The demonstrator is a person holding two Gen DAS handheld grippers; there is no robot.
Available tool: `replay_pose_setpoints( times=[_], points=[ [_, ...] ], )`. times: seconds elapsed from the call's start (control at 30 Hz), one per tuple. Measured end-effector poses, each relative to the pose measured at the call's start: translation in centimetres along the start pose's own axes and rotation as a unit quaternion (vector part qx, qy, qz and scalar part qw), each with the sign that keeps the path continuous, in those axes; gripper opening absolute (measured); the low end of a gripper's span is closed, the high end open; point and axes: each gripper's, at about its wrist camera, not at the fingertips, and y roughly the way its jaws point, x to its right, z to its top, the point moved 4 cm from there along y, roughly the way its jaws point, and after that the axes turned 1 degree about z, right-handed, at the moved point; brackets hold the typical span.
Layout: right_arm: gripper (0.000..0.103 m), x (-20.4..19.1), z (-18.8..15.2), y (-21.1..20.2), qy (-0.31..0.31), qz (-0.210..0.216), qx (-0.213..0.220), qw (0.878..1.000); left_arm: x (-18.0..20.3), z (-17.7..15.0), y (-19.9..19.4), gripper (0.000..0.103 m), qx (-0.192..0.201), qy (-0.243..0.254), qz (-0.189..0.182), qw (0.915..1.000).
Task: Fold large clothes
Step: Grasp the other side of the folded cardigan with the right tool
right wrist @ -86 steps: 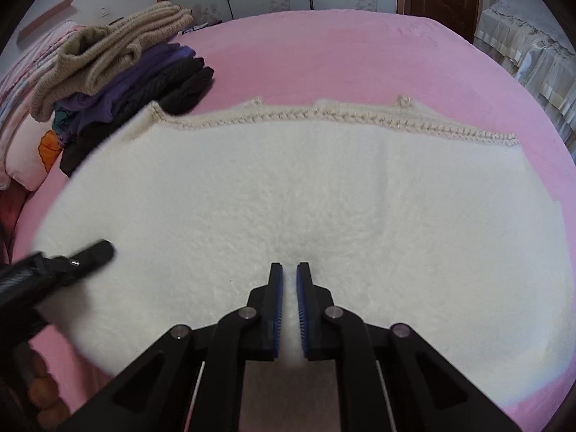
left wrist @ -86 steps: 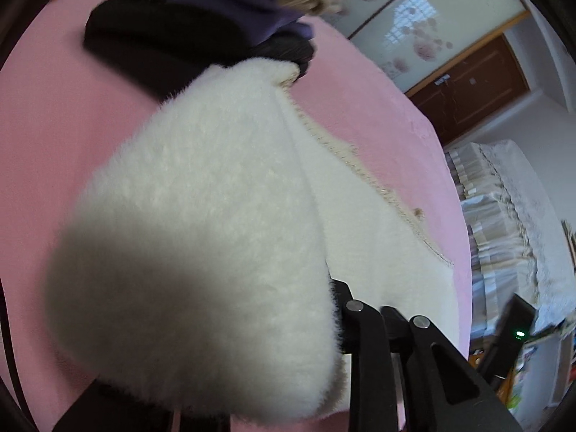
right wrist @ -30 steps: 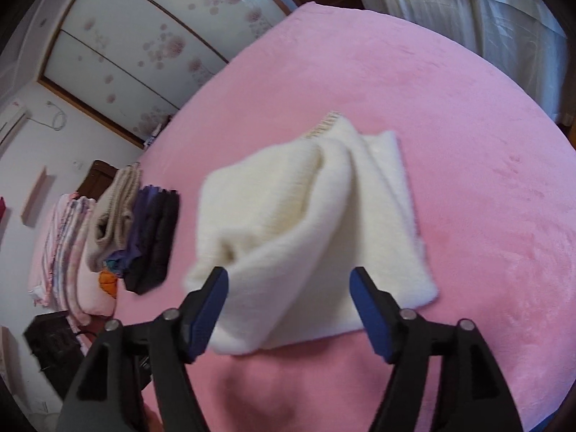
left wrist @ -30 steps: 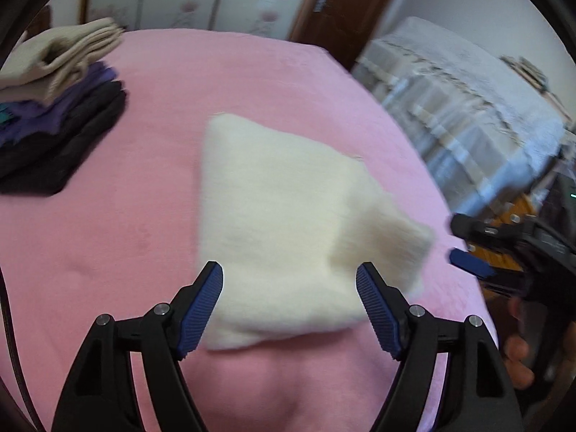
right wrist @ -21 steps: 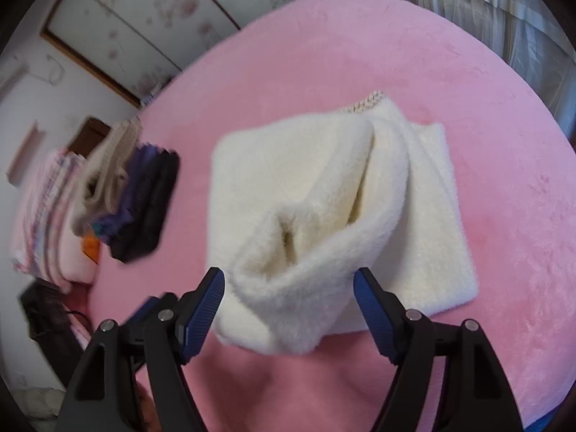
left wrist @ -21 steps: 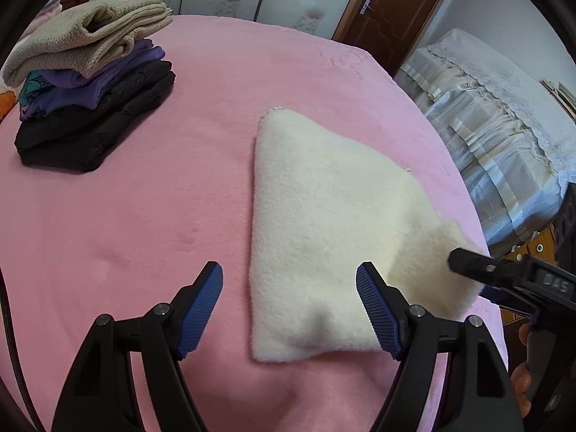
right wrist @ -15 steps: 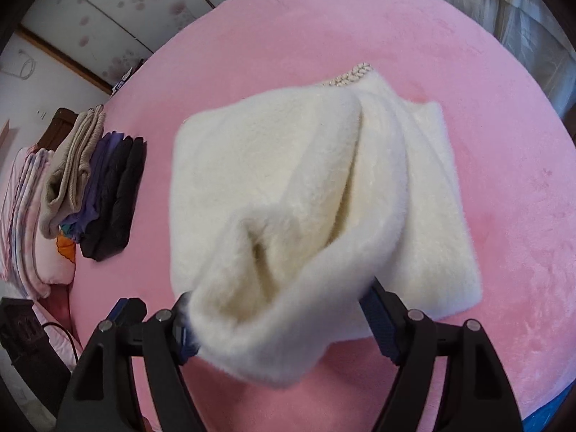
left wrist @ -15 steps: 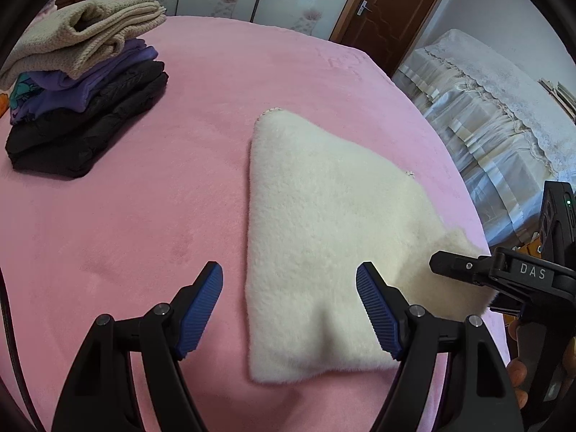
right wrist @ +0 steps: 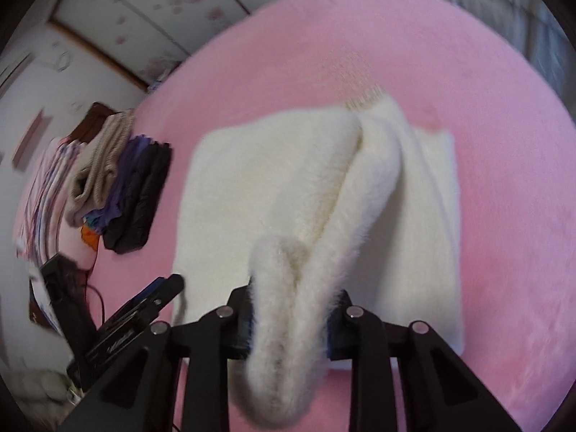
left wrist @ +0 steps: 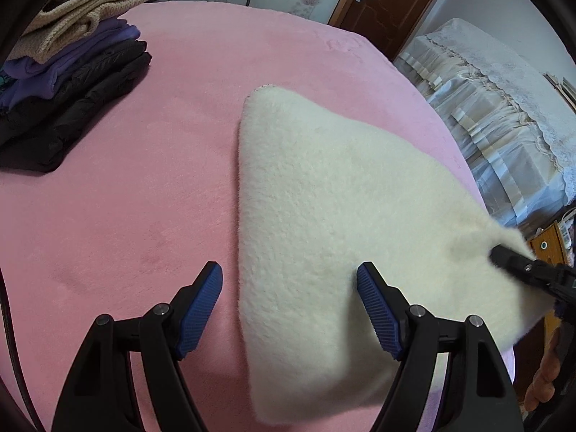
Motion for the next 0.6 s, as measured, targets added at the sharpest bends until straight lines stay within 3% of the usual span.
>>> replay_pose_setpoints(
  times=[0.2, 0.3, 0.4, 0.6],
  points=[
    [0.022, 3.6, -0.5, -2.6, -0.007, -0.019, 0.078, 0.997, 2.7, 0.0, 1.3, 0.087, 0.011, 0.025, -0.029, 0.9992],
    [0.022, 7.7, -1.9, -1.7, 0.02, -0.038, 0.076, 0.996, 4.8, -0.6, 2.7, 0.089, 0.006, 0.061, -0.026, 0.9978],
    [0.022, 10.6, -3.9, 0.5, 0.046, -0.045, 0.062, 0.996, 5.9, -1.3, 4.3, 0.098, 0.002, 0.083, -0.001, 0.9965],
    [0.023, 11.8, -5.0, 1.5, 0.071, -0.026, 0.082, 0.994, 5.1, -2.0, 6.0, 0.102, -0.018, 0.042, -0.013, 0.9989]
  ],
)
